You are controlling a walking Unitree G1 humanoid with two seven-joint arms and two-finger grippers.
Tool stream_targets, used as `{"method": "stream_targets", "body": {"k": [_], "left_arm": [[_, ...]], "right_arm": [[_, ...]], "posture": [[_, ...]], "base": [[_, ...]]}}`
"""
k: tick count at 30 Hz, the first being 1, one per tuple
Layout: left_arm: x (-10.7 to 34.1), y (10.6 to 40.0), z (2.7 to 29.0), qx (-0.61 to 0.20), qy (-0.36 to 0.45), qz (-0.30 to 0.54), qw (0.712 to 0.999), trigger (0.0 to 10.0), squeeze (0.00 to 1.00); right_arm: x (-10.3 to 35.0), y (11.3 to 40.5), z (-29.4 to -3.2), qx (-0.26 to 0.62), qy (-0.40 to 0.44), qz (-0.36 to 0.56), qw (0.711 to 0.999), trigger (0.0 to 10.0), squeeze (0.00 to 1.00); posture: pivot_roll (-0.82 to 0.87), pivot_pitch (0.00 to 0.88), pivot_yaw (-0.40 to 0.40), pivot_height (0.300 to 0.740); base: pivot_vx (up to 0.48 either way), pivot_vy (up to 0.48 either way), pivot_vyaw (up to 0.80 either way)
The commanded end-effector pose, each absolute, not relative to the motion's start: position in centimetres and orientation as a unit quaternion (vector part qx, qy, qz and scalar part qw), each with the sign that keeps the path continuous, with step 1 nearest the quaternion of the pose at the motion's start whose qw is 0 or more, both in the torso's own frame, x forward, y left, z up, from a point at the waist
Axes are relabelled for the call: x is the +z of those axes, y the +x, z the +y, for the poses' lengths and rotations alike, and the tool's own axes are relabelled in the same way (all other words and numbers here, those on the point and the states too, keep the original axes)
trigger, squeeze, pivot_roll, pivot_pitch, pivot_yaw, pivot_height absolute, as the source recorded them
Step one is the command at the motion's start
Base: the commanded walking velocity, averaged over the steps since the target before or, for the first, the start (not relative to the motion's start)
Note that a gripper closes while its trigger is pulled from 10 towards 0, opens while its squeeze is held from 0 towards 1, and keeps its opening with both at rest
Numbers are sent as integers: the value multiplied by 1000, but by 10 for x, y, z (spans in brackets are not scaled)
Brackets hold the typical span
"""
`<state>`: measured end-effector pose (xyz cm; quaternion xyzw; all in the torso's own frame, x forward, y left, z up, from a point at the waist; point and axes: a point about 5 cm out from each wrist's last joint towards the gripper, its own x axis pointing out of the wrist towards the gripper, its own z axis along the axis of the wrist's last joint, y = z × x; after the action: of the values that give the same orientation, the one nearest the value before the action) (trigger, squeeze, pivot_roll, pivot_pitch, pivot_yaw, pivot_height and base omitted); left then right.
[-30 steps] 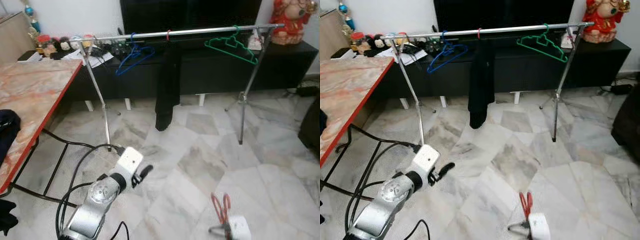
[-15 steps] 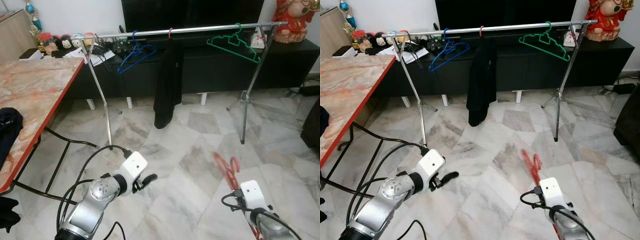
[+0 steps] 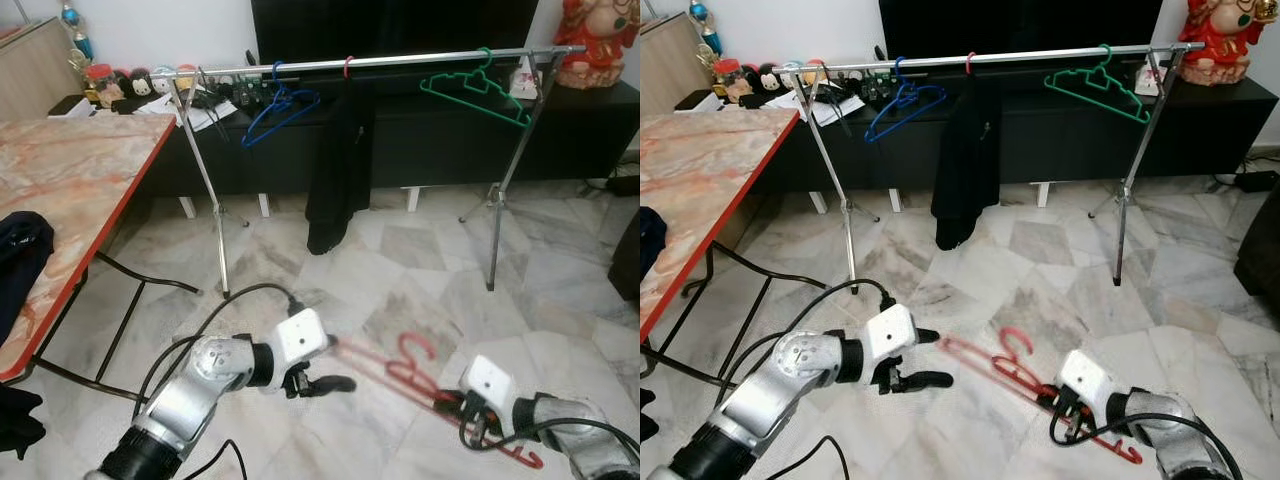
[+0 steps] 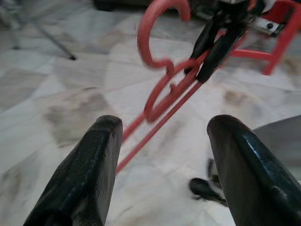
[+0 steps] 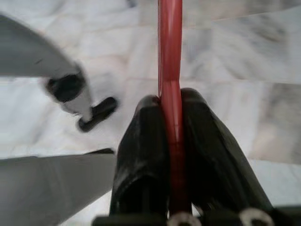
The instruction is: Hang hanger
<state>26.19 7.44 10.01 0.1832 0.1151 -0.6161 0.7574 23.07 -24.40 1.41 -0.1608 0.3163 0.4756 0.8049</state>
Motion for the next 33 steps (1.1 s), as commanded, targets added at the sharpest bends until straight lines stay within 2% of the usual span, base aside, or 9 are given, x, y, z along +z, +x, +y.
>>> {"method": "stream_targets", "body": {"k": [1,5,12,17,22,28,29,30,33], "left_arm": [[102,263,71,-638,183,117,739,10000,0],[96,260,69,-672,194,145,700,10000,0],[93,261,65,-681,187,151,692,10000,0],[92,267,58,-673,190,144,700,10000,0],[90,266,49,-683,175,144,694,10000,0],[88,262,46,-704,164,155,674,10000,0],[87,262,46,-705,165,156,672,4549,0],[85,262,48,-706,173,160,668,275,0],[83,261,50,-709,182,167,661,0,0]], "right_arm": [[26,234,-240,503,-167,301,793,10000,0],[34,234,-234,526,-182,286,780,10000,0],[47,234,-224,546,-171,265,776,10000,0],[58,228,-216,574,-158,257,761,10000,0],[61,224,-213,581,-159,260,755,10000,0],[67,224,-209,580,-157,257,757,10000,0],[67,225,-209,579,-157,257,757,10000,0],[67,225,-208,580,-159,255,757,10000,0],[68,225,-206,581,-158,253,757,10000,0]], "posture": [[-120,0,37,740],[-125,0,37,740],[-134,0,38,740],[-134,0,38,740],[-149,0,36,740],[-152,0,37,740],[-152,0,37,740],[-154,0,39,740],[-155,0,40,740]], "base": [[0,0,0],[0,0,0],[0,0,0],[0,0,0],[0,0,0],[0,0,0],[0,0,0],[0,0,0],[0,0,0]]}}
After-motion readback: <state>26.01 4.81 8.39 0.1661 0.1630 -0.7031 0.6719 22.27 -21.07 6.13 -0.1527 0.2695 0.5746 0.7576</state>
